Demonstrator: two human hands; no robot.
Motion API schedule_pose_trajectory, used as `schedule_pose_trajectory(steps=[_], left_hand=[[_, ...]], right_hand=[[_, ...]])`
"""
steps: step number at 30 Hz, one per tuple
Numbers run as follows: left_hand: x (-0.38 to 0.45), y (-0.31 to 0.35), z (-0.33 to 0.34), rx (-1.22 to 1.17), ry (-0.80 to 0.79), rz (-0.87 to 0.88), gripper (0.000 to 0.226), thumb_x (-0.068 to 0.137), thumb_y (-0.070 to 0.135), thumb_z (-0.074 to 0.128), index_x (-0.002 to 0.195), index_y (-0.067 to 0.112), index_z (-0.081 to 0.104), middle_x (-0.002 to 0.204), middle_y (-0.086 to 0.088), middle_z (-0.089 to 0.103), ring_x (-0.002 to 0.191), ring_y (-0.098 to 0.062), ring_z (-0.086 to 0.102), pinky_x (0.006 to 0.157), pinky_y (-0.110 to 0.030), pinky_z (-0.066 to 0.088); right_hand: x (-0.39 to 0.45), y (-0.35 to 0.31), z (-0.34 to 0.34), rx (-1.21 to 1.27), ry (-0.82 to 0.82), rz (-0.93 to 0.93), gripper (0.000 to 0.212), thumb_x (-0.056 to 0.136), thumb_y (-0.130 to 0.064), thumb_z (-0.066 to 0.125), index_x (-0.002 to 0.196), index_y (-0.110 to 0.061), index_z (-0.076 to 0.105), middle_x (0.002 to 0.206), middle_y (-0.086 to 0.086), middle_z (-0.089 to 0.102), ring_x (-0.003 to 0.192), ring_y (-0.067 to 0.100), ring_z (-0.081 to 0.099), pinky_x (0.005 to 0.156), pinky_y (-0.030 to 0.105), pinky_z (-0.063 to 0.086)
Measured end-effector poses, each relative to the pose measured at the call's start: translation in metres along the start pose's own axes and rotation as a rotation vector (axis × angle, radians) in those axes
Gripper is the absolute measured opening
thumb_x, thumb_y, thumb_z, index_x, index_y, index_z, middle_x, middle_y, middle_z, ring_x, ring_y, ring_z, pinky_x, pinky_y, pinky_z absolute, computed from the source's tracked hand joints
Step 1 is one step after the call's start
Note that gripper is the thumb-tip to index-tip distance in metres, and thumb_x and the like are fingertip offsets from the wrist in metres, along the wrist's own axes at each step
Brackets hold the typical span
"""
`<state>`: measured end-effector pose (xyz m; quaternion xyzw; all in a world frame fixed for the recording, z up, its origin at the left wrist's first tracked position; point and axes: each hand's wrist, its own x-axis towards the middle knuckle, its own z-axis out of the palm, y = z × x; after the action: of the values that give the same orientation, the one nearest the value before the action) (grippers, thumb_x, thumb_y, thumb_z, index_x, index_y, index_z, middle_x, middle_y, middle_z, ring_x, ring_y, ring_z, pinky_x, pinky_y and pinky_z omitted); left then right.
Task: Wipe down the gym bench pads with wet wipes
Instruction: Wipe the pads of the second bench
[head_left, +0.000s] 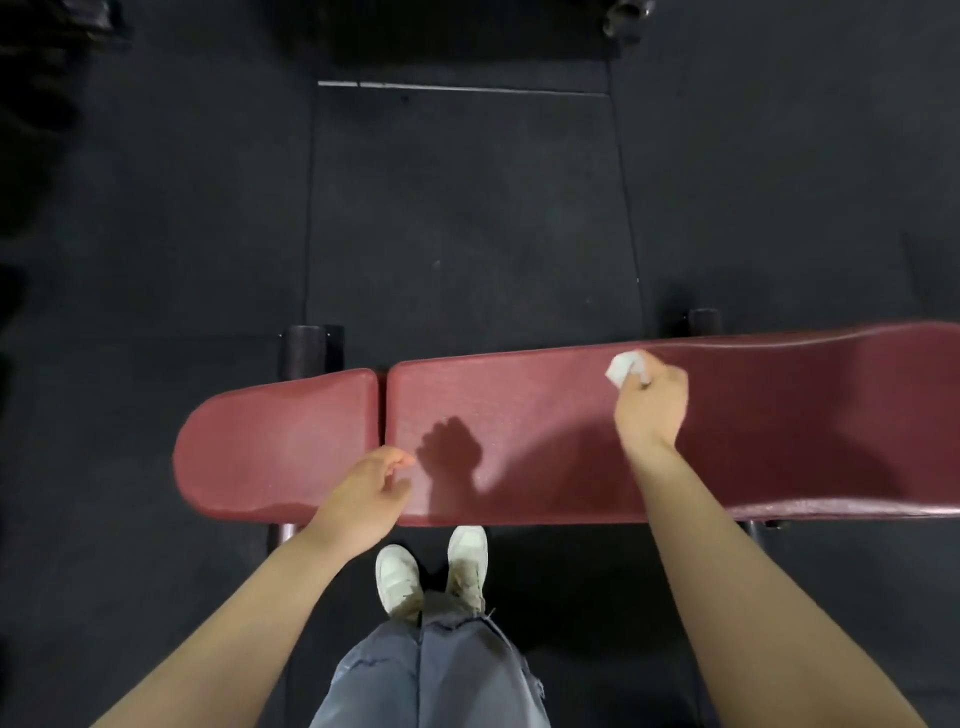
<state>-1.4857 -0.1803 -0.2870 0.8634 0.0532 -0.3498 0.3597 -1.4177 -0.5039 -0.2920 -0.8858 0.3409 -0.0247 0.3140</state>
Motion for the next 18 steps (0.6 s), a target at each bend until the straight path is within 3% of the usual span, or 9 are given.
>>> schedule_pose_trajectory(steps=[2,5,8,12,14,17,18], left_hand=[[0.019,-0.005,0.011,-0.009,-0.01,0.001,0.03,0.099,0.017,0.049,0.128,0.02,0.057,0.135,0.006,0.057,0.121,-0.005,0.05,0.097,-0.019,0.034],[0.038,-0.015,0.023,-0.061,0.004,-0.035,0.03,0.099,0.018,0.049,0.128,0.022,0.057,0.136,0.008,0.056,0.126,-0.005,0.049,0.103,-0.021,0.034],[0.05,-0.023,0.032,-0.101,0.028,-0.072,0.03,0.099,0.017,0.048,0.127,0.024,0.057,0.137,0.009,0.055,0.127,-0.006,0.049,0.105,-0.022,0.033],[0.056,-0.035,0.039,-0.19,0.076,-0.118,0.031,0.098,0.012,0.048,0.124,0.026,0.059,0.129,0.014,0.057,0.119,-0.001,0.049,0.101,-0.018,0.032],[0.058,-0.044,0.039,-0.242,0.095,-0.155,0.031,0.098,0.011,0.048,0.122,0.028,0.059,0.124,0.018,0.057,0.119,0.0,0.049,0.099,-0.018,0.032],[0.06,-0.06,0.035,-0.311,0.16,-0.228,0.032,0.097,0.01,0.048,0.122,0.029,0.057,0.122,0.017,0.058,0.117,-0.001,0.051,0.096,-0.02,0.035],[0.061,-0.067,0.033,-0.328,0.189,-0.253,0.033,0.097,0.009,0.048,0.124,0.028,0.055,0.124,0.014,0.059,0.118,-0.004,0.052,0.097,-0.023,0.036]], right_hand=[[0.023,0.013,0.006,0.011,0.116,-0.041,0.034,0.094,-0.004,0.044,0.118,-0.008,0.068,0.122,0.015,0.054,0.103,0.022,0.054,0.088,0.023,0.038],[0.049,0.031,0.022,-0.135,0.146,-0.156,0.031,0.102,-0.018,0.046,0.128,-0.012,0.063,0.144,0.01,0.047,0.129,0.027,0.046,0.109,0.036,0.035],[0.049,0.037,0.052,-0.285,0.084,-0.198,0.039,0.096,-0.004,0.048,0.135,-0.008,0.055,0.153,0.011,0.039,0.14,0.032,0.035,0.118,0.041,0.024],[0.016,0.024,0.103,-0.253,0.044,-0.21,0.048,0.092,0.005,0.047,0.139,-0.004,0.048,0.155,0.011,0.035,0.145,0.031,0.026,0.12,0.04,0.021],[-0.004,0.004,0.133,-0.36,-0.036,-0.267,0.049,0.091,-0.002,0.044,0.139,-0.005,0.046,0.149,0.015,0.039,0.14,0.032,0.03,0.118,0.041,0.021],[-0.038,-0.062,0.188,-0.46,-0.331,-0.279,0.046,0.083,-0.008,0.038,0.127,-0.015,0.052,0.126,0.007,0.051,0.118,0.026,0.048,0.098,0.039,0.037],[-0.054,-0.074,0.21,-0.474,-0.392,-0.41,0.043,0.084,-0.005,0.038,0.122,-0.016,0.056,0.121,0.007,0.055,0.115,0.026,0.053,0.094,0.038,0.042]])
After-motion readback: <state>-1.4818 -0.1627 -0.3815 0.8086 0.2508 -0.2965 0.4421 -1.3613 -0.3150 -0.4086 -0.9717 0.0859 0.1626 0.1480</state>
